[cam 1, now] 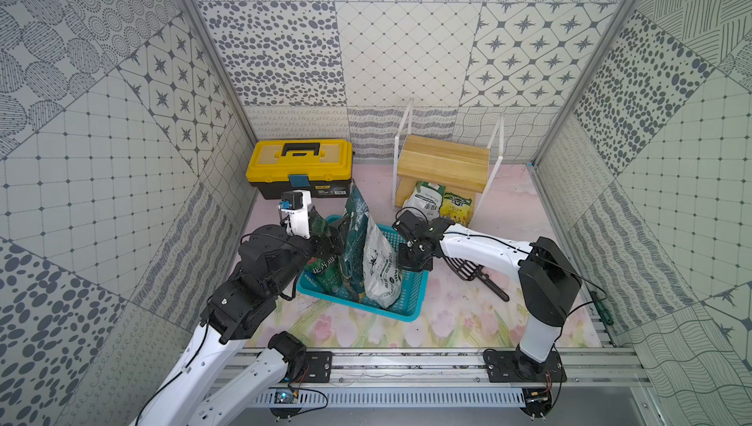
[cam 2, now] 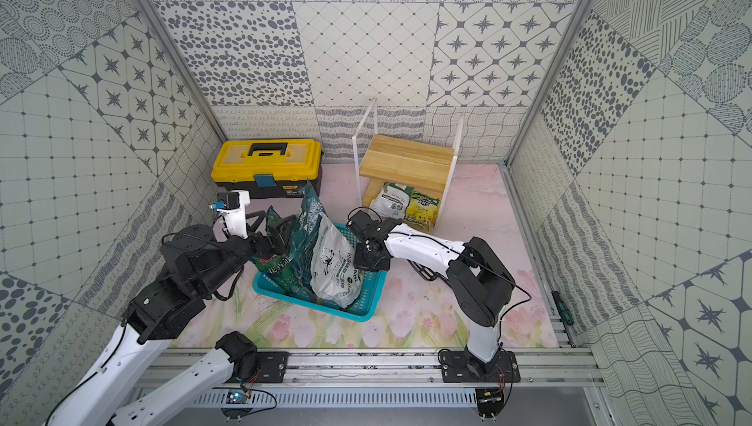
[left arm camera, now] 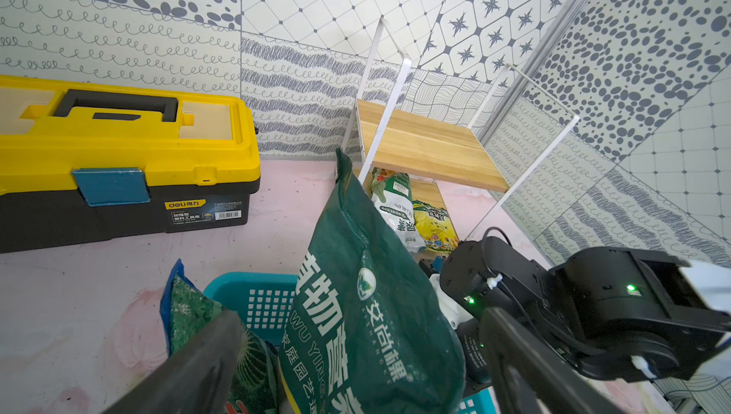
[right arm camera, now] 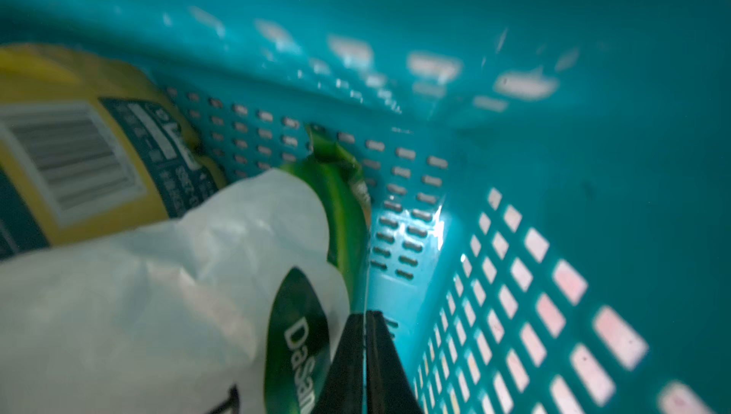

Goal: Take down the fertilizer bag from the shelf
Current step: Adjust the fertilizer bag in the storage box.

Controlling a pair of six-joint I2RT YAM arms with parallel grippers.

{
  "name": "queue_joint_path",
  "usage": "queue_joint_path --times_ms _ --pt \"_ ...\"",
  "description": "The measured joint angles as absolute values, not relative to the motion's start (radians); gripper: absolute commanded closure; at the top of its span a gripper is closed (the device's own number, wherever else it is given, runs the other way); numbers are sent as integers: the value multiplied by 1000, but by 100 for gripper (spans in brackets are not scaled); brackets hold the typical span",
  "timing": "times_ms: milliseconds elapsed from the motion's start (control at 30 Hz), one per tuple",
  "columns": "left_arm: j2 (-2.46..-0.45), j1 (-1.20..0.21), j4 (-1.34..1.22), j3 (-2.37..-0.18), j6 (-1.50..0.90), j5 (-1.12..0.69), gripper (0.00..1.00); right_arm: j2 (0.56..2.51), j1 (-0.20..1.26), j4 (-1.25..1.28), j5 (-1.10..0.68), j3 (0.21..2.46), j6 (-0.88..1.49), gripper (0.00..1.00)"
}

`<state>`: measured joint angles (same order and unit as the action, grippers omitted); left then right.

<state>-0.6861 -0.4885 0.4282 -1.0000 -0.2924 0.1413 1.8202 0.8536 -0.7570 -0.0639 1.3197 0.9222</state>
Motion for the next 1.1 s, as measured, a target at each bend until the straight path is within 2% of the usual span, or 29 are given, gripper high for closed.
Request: queue_joint_path --times_ms 200,233,300,367,467,600,633,900,1100 --pt "-686 -488 432 -1006 -285 142 0 1834 840 -710 -57 1333 944 43" --pt "-686 -488 431 -1007 -285 142 0 1834 839 -698 -56 1334 950 40" --pt "-686 -488 432 -1007 -285 142 0 1835 834 -686 -55 1341 955 41" --pt "-686 -488 432 -1007 -284 142 0 1837 830 -682 -58 1343 953 45" --pt "-685 -488 435 -1008 -284 142 0 1842 829 -682 -58 1343 939 59" --pt "-682 -488 438 -1011 -284 142 0 1842 835 -694 -64 1342 913 89" --pt "-682 -488 438 -1011 -284 142 0 1842 837 -702 -64 1342 909 91" --pt "-685 -488 437 -1011 -281 144 0 1772 901 -772 -67 1327 912 92" --pt "-686 -488 436 -1010 -281 144 0 1751 974 -784 -90 1272 951 90"
